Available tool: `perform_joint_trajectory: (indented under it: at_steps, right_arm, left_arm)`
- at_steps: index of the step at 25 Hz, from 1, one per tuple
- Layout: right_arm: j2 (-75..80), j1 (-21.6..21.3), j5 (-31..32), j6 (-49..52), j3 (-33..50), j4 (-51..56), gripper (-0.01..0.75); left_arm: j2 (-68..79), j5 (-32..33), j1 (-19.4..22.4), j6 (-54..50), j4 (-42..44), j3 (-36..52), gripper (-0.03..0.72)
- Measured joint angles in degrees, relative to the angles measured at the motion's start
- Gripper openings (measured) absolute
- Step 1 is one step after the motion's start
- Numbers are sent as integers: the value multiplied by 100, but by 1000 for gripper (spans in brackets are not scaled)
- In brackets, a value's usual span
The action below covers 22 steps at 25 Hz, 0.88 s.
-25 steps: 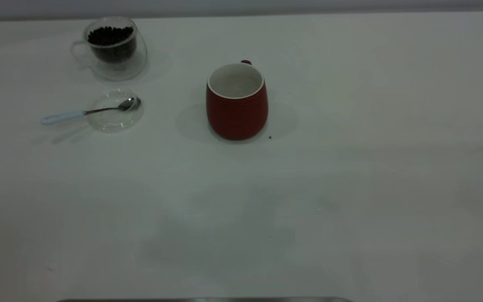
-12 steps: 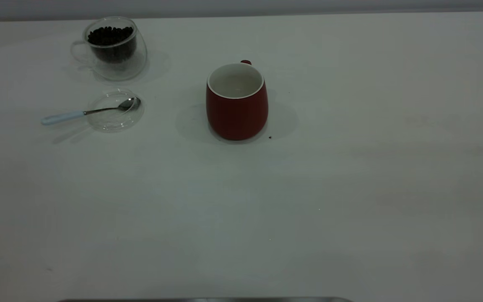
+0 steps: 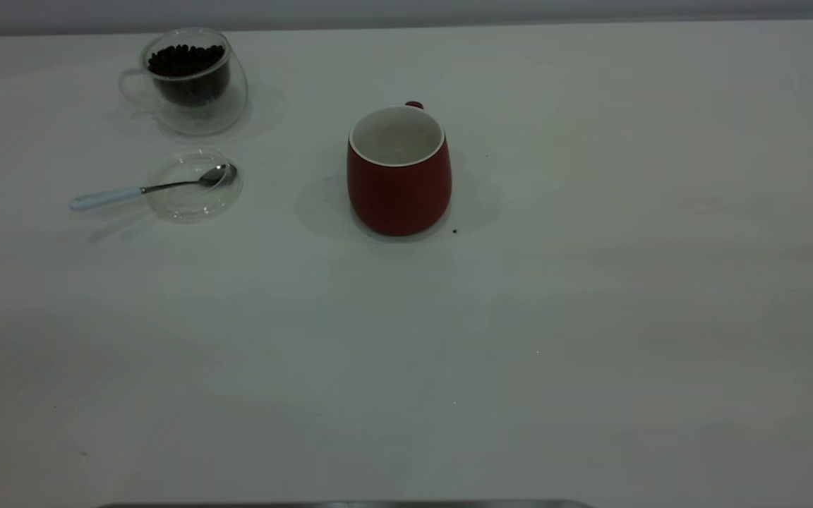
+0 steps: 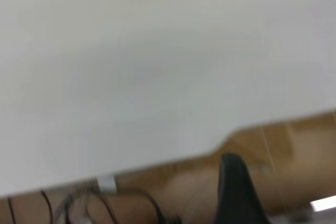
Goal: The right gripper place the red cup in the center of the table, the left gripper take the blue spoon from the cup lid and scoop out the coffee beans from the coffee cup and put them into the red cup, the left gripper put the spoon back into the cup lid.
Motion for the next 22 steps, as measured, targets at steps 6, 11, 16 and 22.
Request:
perform_joint_trajectory:
  at_steps: [6,11,16,22]
  right_arm:
    - [0,-7,0,0,0,0,586]
    - [0,-7,0,0,0,0,586]
    - [0,-7,0,0,0,0,586]
    - [0,-7,0,0,0,0,586]
  left_arm:
    - [-1011,49,-37,-154,91,0,504]
    - [-1003,49,-44,-159,90,0,502]
    - [-1023,49,-37,-159,90,0,502]
    - [-1030,49,424,-159,90,0,502]
